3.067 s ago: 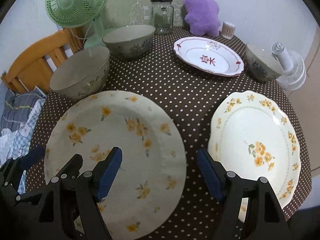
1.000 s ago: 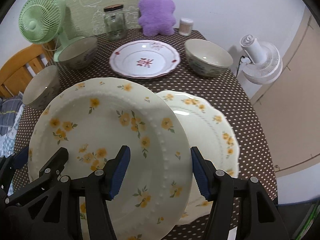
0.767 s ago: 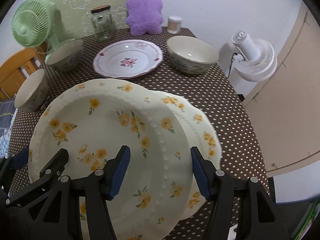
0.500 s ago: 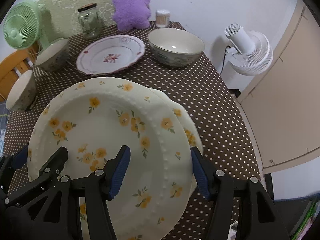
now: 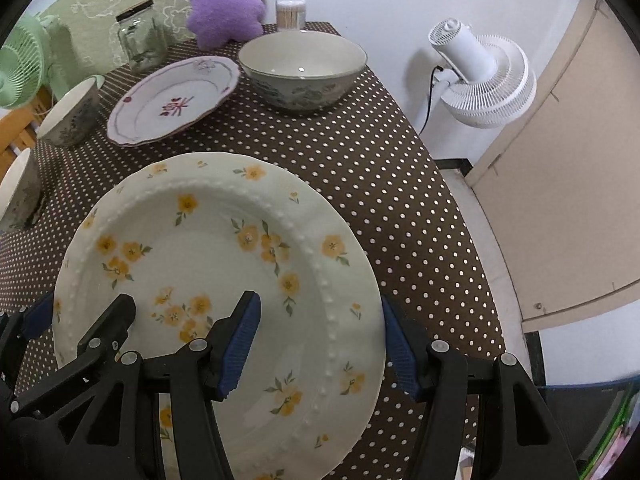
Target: Organize plates and bowls
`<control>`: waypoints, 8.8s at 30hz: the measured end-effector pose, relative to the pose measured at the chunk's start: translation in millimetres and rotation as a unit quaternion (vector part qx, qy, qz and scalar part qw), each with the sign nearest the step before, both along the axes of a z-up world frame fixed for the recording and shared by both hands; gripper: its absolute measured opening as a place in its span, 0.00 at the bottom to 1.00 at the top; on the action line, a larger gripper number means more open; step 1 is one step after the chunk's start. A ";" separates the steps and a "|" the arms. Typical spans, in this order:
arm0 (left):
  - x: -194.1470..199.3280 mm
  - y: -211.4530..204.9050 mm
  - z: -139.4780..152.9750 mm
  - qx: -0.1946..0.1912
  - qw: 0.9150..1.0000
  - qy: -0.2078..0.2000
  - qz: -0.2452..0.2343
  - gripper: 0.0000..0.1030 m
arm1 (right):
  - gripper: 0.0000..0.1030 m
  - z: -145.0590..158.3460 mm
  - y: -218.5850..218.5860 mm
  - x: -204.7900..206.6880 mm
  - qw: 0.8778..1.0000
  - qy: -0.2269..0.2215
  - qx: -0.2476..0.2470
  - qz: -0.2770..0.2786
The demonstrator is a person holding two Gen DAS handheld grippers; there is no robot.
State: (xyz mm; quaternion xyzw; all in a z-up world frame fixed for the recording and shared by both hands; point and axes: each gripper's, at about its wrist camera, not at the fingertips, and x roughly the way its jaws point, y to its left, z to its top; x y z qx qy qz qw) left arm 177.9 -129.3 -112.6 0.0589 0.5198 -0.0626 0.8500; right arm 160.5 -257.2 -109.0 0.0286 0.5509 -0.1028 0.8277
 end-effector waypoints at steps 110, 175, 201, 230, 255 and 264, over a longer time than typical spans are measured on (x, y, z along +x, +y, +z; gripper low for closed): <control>2.5 201.9 91.7 -0.031 0.994 -0.092 0.045 0.80 | 0.69 92.6 179.7 2.2 0.991 -0.128 0.025 0.038; 170.1 88.5 -15.3 -0.010 1.000 -0.005 0.001 0.39 | 0.39 -28.9 93.9 175.6 0.997 -0.003 0.072 0.022; 194.0 91.5 -17.6 0.003 1.000 -0.014 0.016 0.51 | 0.47 -33.9 100.6 217.0 0.998 -0.019 0.030 0.045; 116.0 112.5 66.6 -0.028 0.998 -0.042 -0.030 0.53 | 0.45 49.1 113.2 132.6 0.999 -0.039 0.028 -0.011; 20.7 73.5 68.8 -0.047 0.996 -0.024 -0.066 0.53 | 0.45 74.7 83.3 2.8 0.997 -0.056 0.006 -0.057; 5.4 40.3 36.6 -0.037 0.998 0.005 -0.054 0.53 | 0.45 40.4 49.9 -6.1 0.999 -0.020 0.006 -0.043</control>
